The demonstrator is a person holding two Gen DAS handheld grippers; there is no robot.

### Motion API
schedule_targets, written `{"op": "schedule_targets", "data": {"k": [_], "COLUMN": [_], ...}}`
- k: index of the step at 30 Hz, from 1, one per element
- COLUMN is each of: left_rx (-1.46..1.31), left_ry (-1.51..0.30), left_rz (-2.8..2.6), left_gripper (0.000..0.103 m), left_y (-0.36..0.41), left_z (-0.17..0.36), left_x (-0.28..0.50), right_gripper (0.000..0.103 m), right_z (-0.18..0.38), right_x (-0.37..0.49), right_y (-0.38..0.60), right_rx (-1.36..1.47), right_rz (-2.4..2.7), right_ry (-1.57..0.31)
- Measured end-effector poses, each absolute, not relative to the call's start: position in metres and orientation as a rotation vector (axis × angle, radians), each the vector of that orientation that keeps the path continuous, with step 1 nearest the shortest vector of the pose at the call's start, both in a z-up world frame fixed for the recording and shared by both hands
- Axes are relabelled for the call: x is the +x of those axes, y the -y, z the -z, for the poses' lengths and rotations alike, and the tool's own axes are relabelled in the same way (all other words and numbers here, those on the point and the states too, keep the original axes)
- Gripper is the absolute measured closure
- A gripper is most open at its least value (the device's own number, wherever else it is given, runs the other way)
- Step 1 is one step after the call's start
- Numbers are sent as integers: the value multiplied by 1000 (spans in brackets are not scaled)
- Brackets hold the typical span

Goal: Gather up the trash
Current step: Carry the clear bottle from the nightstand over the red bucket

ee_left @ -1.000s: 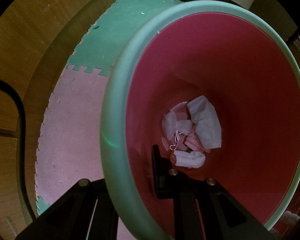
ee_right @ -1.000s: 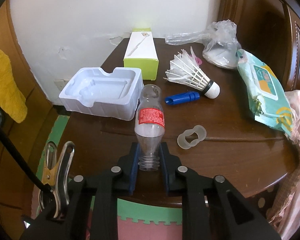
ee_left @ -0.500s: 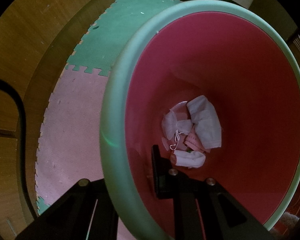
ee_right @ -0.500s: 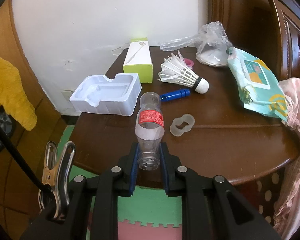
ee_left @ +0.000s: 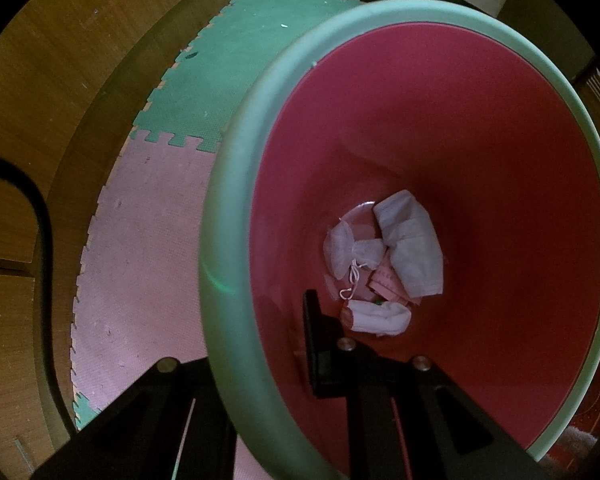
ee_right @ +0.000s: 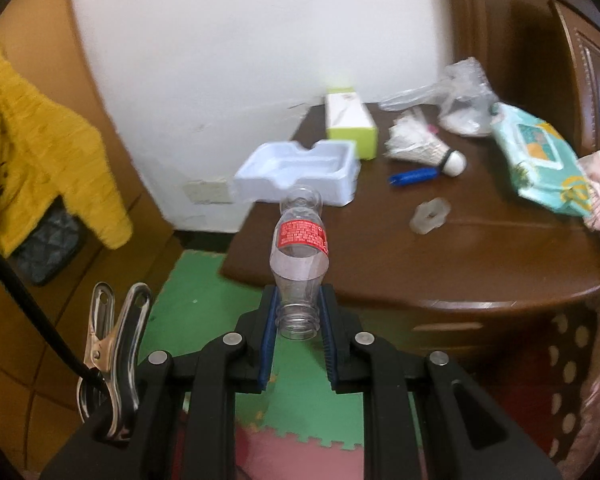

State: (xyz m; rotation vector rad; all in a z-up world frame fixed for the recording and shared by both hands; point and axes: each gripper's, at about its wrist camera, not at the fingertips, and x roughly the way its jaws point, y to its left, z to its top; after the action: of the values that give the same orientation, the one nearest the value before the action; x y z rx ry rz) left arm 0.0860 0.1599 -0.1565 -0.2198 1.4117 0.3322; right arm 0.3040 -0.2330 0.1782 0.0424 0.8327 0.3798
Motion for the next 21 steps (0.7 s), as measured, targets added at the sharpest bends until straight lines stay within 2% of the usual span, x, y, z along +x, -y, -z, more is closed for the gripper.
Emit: {"op": "schedule_targets", "data": {"k": [21], "left_rx": [-217], "left_ry": [-1411], "left_rz": [-332], "left_gripper": [93], "left_y": [-161], "left_z": [156], "left_x": [86], "right_gripper": [82], "right_z": [-125], "right_x": [228], "right_y": [131], "right_rx": [-100], "right_rz": [-654], "right_ry": [-942]}}
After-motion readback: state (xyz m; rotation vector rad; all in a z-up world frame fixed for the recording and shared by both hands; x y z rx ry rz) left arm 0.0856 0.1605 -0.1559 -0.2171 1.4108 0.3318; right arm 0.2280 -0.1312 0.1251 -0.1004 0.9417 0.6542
